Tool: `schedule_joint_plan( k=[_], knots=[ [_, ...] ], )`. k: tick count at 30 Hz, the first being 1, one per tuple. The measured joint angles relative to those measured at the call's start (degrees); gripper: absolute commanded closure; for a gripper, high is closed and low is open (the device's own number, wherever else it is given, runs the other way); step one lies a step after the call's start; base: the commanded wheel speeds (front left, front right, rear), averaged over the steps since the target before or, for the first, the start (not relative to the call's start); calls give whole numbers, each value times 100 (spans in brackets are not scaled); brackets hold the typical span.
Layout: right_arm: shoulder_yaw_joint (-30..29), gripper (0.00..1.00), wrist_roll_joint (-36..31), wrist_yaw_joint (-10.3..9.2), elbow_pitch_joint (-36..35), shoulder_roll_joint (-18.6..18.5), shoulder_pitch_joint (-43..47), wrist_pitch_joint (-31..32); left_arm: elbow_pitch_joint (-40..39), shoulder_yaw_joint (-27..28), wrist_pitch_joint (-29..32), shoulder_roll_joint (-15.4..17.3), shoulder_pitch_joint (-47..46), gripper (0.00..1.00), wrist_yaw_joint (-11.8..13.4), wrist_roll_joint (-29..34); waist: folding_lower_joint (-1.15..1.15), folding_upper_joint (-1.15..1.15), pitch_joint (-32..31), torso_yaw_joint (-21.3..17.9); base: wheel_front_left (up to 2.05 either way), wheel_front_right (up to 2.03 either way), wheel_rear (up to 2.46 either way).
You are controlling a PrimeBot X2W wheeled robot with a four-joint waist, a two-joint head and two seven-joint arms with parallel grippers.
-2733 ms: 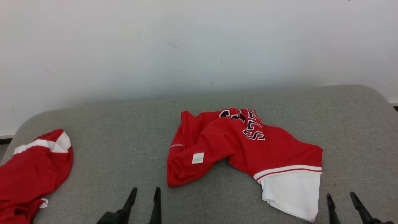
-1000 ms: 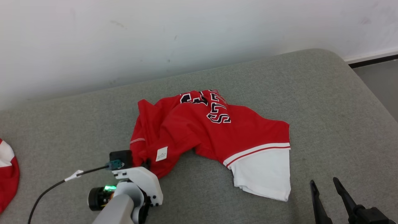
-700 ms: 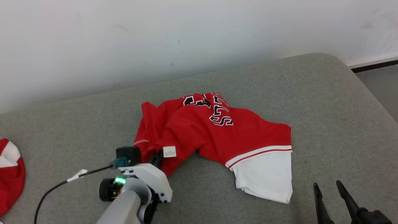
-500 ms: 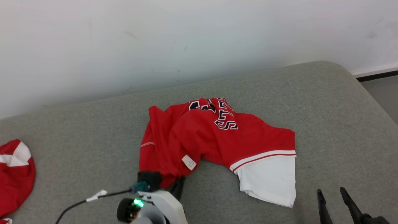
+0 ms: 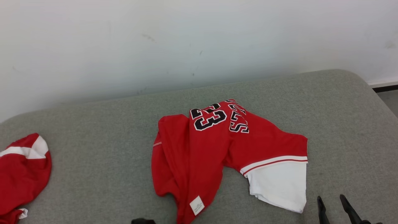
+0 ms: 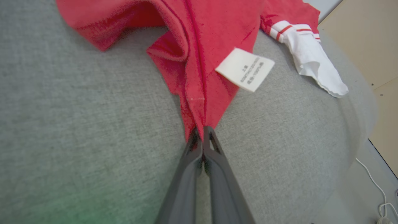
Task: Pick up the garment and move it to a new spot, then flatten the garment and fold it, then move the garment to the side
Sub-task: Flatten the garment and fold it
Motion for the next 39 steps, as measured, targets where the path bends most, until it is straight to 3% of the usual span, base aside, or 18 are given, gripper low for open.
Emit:
schedule_joint_plan(
  k=[11, 13, 17, 23, 27, 34, 39],
  knots=[
    [-51, 0, -16, 0, 69, 5, 101, 0, -868, 232, 247, 764, 756, 100, 200, -215, 0, 0, -108, 109, 0, 0, 0],
    [-57, 0, -16, 0, 74, 8, 109, 0, -1094, 277, 270, 814, 935, 0, 211, -298, 0, 0, -127, 123, 0, 0, 0],
    [-57, 0, -20, 0, 77, 12, 156, 0, -1670, 352, 492, 898, 1285, 0, 214, -578, 0, 0, -173, 147, 0, 0, 0],
    [-78, 0, -33, 0, 77, 14, 166, 0, -2580, 545, 791, 1306, 1543, 0, 498, -632, 0, 0, -196, 185, 0, 0, 0],
    [-60, 0, -45, 0, 87, 14, 164, 0, -3038, 571, 980, 1314, 1487, 0, 567, -712, 0, 0, -181, 188, 0, 0, 0],
    [71, 0, -34, 0, 121, 24, 96, 0, -2970, 344, 1218, 1067, 1113, 0, 582, -730, 0, 0, -125, 56, 0, 0, 0],
    [52, 0, -13, 0, 143, 19, 91, 0, -2586, 390, 1169, 961, 1012, 0, 742, -725, 0, 0, -66, -68, 0, 0, 0]
  ],
)
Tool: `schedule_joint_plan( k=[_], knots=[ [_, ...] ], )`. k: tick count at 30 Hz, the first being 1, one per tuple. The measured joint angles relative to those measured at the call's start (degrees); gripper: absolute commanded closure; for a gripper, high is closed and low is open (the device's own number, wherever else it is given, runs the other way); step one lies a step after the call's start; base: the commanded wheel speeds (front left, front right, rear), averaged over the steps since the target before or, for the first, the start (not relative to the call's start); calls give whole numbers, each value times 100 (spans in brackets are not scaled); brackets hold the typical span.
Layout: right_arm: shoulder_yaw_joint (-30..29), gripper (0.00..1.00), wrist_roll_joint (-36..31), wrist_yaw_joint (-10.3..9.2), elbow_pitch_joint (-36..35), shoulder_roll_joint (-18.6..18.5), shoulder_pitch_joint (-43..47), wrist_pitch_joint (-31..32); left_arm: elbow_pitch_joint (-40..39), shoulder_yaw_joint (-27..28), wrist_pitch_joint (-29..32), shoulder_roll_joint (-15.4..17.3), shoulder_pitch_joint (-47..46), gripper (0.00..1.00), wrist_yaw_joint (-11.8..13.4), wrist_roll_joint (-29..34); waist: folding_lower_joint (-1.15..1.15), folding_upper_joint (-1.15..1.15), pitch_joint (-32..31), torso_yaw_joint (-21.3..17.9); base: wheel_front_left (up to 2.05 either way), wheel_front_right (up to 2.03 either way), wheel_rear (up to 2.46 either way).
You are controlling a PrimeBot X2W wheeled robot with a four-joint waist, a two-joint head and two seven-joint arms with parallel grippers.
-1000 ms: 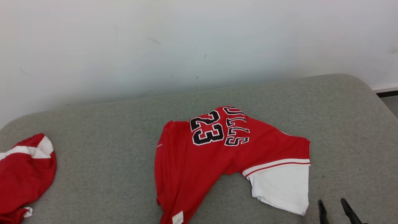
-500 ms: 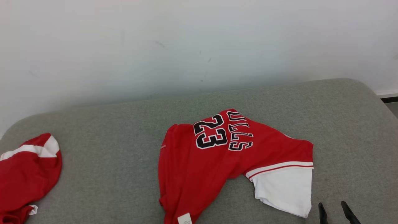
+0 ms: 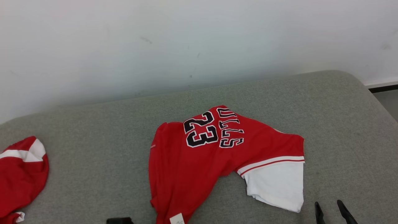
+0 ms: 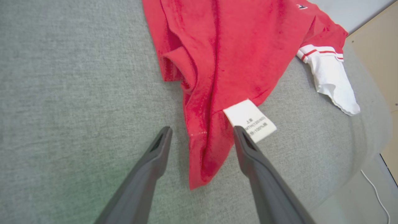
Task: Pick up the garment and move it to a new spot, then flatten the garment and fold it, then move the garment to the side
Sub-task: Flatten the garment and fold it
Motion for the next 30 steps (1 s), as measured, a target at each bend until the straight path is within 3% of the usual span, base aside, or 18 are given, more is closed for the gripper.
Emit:
schedule_joint_plan(
  k=[4, 8, 11, 14, 15, 21, 30],
  knots=[
    [-26, 0, 7, 0, 3, -3, 0, 0, 224, 56, -103, -16, -75, 4, -11, 35, 0, 0, 51, -49, 0, 0, 0],
    [-35, 0, 7, 0, 9, -1, -3, 0, 376, 86, -162, -76, -181, 46, -142, -78, 0, 0, 92, -54, 0, 0, 0],
    [-27, 0, 7, 0, 15, 0, -15, 0, 538, 78, -188, -165, -277, 64, -209, -138, 0, 0, 110, -42, 0, 0, 0],
    [-20, 0, 7, 0, 26, 0, -39, 0, 757, 7, -169, -238, -371, 95, -287, -165, 0, 0, 122, -29, 0, 0, 0],
    [-15, 0, 7, 0, 31, 1, -47, 0, 818, -8, -159, -259, -400, 100, -330, -169, 0, 0, 124, -26, 0, 0, 0],
    [-52, 0, 7, 0, 33, -1, -39, 0, 904, 146, -423, -296, -493, 100, -305, -209, 0, 0, 103, 29, 0, 0, 0],
    [-85, 0, 4, 0, 51, -5, 32, 0, 520, 513, -542, 145, -233, 100, -253, -423, 0, 0, 23, 286, 0, 0, 0]
  ],
)
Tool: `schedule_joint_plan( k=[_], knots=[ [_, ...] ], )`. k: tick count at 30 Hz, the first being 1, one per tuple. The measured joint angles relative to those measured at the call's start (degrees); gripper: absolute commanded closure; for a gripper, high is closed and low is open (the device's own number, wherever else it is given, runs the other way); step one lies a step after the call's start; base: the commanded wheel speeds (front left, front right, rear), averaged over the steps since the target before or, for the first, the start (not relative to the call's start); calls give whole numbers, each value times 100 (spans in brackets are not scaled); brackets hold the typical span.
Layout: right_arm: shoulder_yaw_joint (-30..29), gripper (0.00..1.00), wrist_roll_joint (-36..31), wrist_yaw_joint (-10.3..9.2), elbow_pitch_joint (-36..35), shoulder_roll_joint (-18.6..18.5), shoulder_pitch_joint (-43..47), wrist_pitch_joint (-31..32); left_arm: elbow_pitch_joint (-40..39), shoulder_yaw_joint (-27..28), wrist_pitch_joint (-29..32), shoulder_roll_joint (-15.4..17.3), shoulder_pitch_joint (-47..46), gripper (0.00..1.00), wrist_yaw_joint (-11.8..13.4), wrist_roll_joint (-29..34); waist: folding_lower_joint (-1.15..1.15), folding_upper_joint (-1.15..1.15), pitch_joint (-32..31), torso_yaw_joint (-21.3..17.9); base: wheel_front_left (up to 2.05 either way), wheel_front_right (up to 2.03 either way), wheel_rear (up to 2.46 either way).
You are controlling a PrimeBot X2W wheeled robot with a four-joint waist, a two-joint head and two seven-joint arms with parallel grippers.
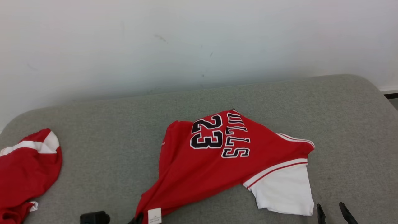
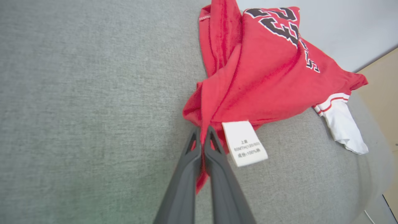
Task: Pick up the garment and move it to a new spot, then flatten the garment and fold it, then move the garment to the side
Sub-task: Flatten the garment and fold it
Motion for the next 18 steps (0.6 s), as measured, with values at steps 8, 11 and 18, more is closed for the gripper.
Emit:
schedule_joint_plan(
  k=[8, 11, 18],
  knots=[
    [67, 0, -8, 0, 67, -23, 2, 0, 124, 129, -162, 36, 271, 58, -7, -154, 0, 0, -90, 205, 0, 0, 0],
    [92, 0, -8, 0, 98, -36, 16, 0, 305, 164, -324, -12, 344, 46, -18, -166, 0, 0, -115, 252, 0, 0, 0],
    [94, 0, -8, 0, 136, -83, 26, 0, 751, 313, -762, -52, 416, 0, 27, -189, 0, 0, -170, 309, 0, 0, 0]
  ],
)
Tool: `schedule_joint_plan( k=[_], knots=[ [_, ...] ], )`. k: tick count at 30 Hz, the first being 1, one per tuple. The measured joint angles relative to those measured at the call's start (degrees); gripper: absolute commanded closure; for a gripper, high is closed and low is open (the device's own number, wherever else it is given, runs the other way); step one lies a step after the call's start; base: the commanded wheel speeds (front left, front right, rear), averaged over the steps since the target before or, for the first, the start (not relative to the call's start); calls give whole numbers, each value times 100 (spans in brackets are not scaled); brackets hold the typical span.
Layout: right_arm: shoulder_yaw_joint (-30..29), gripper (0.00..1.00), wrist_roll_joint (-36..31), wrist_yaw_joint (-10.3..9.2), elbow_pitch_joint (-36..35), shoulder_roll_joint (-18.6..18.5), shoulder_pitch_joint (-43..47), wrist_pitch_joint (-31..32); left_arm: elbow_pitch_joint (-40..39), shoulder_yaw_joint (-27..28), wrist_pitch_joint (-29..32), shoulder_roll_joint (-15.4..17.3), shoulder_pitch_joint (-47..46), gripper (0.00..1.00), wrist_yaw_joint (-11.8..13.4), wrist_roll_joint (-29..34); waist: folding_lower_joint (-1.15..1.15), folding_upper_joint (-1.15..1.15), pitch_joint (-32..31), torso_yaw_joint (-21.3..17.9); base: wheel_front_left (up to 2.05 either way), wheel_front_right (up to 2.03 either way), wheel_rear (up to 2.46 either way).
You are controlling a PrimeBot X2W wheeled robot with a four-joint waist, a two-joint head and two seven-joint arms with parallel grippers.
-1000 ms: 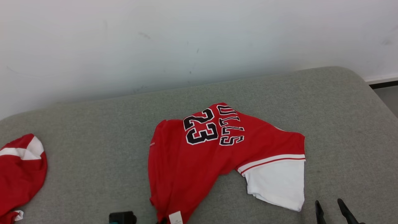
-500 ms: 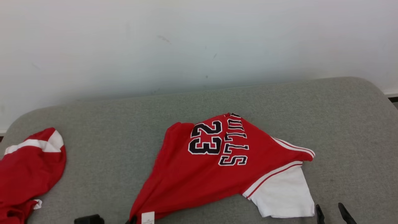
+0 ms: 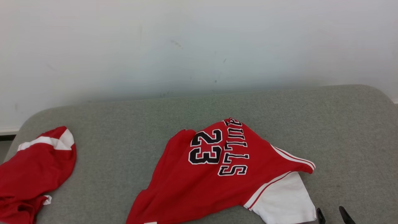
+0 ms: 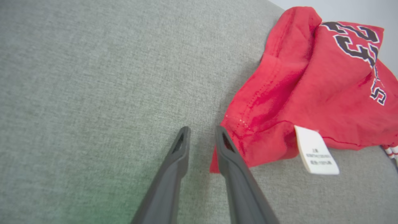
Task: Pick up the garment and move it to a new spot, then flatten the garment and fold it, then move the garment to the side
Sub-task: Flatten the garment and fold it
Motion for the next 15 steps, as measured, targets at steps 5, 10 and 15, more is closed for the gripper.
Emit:
schedule_joint_plan(
  k=[5, 10, 15],
  knots=[
    [-15, 0, 0, 0, 22, -27, 3, 0, 183, 94, -319, -68, -9, 0, 126, 71, 0, 0, -51, 19, 0, 0, 0],
    [-47, 0, -7, 0, -3, -25, 16, 1, 111, 189, -539, -125, -12, 0, 152, 280, 0, 0, -120, 18, 0, 0, 0],
    [-178, 0, -27, 0, -167, -35, 60, 0, -326, 389, -591, -209, 14, 0, 224, 853, 0, 0, -191, 9, 0, 0, 0]
  ],
)
